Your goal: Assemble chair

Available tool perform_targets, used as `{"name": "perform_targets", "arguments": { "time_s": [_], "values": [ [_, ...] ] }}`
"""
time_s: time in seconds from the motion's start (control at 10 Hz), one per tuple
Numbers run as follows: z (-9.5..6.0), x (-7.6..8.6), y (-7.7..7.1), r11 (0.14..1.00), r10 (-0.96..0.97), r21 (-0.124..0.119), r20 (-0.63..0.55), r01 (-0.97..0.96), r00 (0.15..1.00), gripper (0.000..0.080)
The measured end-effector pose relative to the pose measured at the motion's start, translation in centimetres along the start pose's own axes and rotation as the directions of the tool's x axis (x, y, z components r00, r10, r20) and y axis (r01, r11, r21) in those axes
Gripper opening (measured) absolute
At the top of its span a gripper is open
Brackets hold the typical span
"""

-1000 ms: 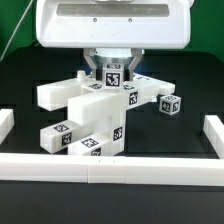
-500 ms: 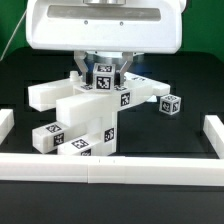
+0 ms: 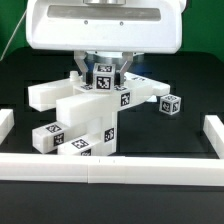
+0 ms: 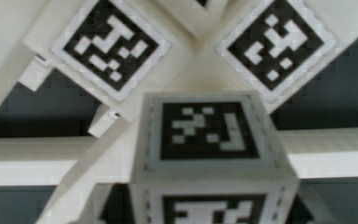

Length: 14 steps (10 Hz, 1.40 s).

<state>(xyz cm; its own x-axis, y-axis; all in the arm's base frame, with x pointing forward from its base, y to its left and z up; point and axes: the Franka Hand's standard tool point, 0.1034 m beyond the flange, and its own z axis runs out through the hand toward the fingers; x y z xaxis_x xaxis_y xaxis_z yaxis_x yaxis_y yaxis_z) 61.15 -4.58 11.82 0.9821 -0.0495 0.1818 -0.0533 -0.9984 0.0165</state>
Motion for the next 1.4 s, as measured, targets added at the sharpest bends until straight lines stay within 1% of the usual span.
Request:
{"name": "perform_targets", "arguments": {
  "time_s": [0.2,0.4,0.8,0.9,1.0,1.1,1.2,1.3,1.4],
  "values": [
    [0.08,0.06,0.67,1.000,-0.003,-0.027,-0.074,0.001,0.997,0.0287],
    [0.08,0.19,0.84,0.999,-0.006,-0.042,-0.118,0.001,0.993,0.0287],
    [0.13,0.16,0.87,0.999,-0.006,-0.043,-0.118,0.001,0.993,0.0294],
    [0.13,0.15,0.88,0.999,-0.005,-0.043,-0.118,0.000,0.993,0.0500],
    [0.06,0.11,0.88,0.999,-0.003,-0.038,-0.104,-0.001,0.995,0.0500],
    [-0.04,0.18,0.88,0.999,-0.002,-0.036,-0.102,-0.002,0.995,0.0615],
    [0.00,0.12,0.85,0.999,-0.001,-0.035,-0.097,-0.002,0.995,0.0643],
    [-0.01,0.11,0.78,0.999,0.000,-0.032,-0.091,-0.003,0.996,0.0648],
    [-0.17,0.08,0.65,1.000,0.002,-0.023,-0.071,-0.003,0.997,0.0648]
  ]
}}
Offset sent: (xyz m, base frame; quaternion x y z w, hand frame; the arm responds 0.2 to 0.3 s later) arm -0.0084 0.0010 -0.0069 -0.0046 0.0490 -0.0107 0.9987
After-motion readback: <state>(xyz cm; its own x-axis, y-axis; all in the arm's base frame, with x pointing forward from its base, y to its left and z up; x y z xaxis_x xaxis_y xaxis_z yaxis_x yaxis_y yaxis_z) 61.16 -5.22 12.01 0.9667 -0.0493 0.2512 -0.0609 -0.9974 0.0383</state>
